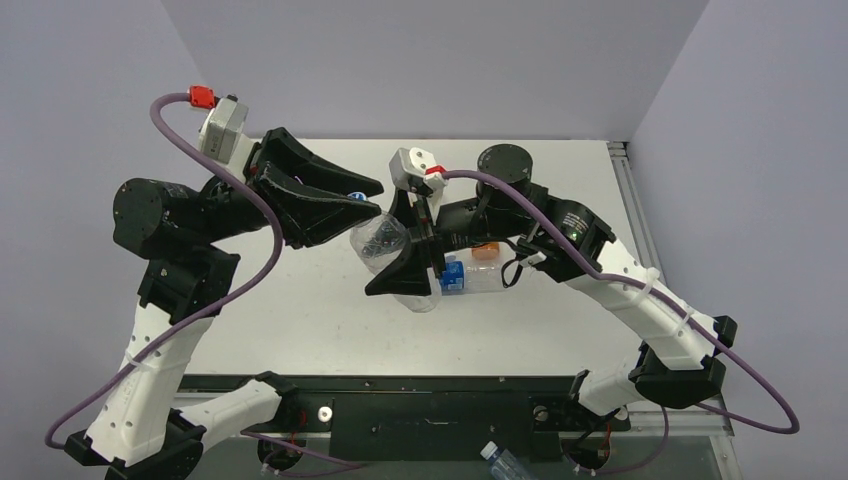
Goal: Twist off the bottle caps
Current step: Unscrew the bottle cap from the plastic bottle.
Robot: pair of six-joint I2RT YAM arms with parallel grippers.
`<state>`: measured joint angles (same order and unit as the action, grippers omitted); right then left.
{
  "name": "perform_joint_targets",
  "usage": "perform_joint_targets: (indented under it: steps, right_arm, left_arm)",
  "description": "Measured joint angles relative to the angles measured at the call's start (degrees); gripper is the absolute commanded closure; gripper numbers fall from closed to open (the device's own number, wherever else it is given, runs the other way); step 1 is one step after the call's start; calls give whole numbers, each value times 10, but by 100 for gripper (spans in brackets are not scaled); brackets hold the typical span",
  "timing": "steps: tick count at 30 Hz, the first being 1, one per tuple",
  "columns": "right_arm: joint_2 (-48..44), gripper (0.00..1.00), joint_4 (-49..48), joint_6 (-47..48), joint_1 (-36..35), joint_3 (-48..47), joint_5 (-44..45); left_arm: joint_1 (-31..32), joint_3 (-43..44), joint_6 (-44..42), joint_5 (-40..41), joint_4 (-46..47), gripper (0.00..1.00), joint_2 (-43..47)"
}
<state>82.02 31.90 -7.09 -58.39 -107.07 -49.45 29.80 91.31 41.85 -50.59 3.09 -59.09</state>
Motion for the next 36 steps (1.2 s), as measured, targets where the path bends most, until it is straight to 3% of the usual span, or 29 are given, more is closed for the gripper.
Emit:
perform_joint_targets:
  steps: [3,6,9,14,19,30,33,36]
  right_arm:
    - [0,78,-5,-6,2,1,-7]
    - [0,38,-26,-26,6,8,-19]
    - [-1,23,-100,-89,15,38,-49]
    - [0,20,-349,-271,34,101,-82]
    - [-1,23,-515,-386,42,105,-92]
    - [-4,17,-540,-420,50,121,-102]
    - [-4,17,-509,-402,51,124,-101]
    - [-4,23,-452,-364,51,123,-91]
  left_arm:
    - [0,0,1,-1,4,100,-1]
    - [-1,0,5,-4,13,100,-5]
    - [-4,3,7,-7,21,100,-9]
    - [-3,3,5,-44,16,100,-10]
    - [-2,3,5,-67,16,100,-10]
    - [-2,6,4,-71,16,100,-8]
    - [-2,6,3,-71,16,100,-8]
    - [-2,6,-1,-71,16,100,-8]
